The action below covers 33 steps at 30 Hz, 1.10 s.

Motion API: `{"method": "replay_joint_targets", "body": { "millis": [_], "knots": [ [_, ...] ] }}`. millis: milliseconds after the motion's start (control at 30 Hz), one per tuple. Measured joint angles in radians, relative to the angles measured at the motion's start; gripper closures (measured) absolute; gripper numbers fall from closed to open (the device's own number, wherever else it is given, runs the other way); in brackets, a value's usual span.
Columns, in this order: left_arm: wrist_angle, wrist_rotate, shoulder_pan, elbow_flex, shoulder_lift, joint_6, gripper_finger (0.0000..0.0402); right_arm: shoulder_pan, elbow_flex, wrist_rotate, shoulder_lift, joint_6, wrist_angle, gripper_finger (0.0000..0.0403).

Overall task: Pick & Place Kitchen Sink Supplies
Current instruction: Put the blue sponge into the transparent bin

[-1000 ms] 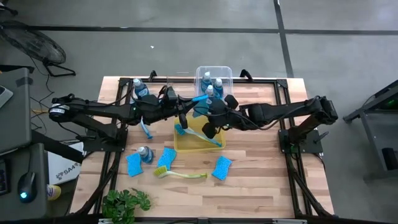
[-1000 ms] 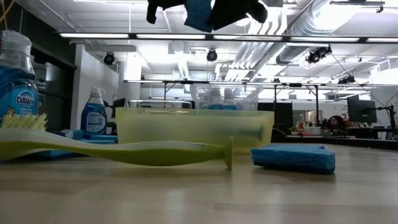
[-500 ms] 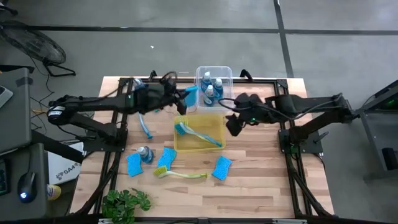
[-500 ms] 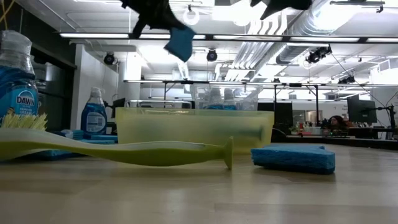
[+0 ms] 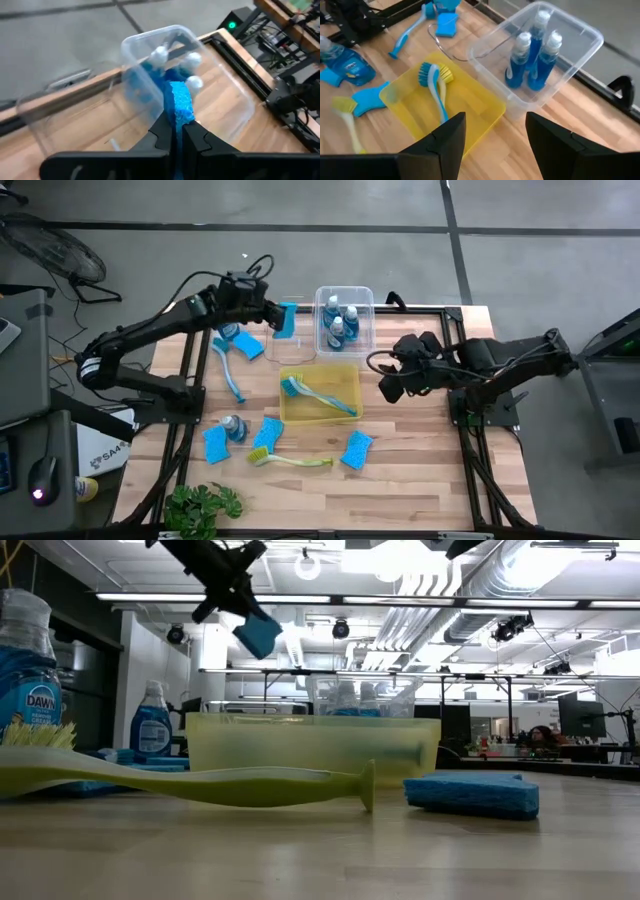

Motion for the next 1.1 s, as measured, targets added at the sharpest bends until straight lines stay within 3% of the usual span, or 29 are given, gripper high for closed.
{"method": "replay_joint_targets", "body": {
  "millis": [333, 900, 1100],
  "knots": [
    [-0.094, 0.122, 0.168, 0.0, 0.05, -0.121, 0.0398, 0.066, -0.006, 0.064, 0.0, 0.055, -0.116, 0.0203],
    [0.013, 0.227, 0.208, 0.0, 0.339, -0.278, 0.0398, 0.103, -0.006, 0.096, 0.0, 0.088, -0.143, 0.0203],
    [0.035, 0.207, 0.208, 0.0, 0.401, -0.296, 0.0398, 0.103, -0.006, 0.096, 0.0, 0.089, -0.142, 0.0203]
  ]
}}
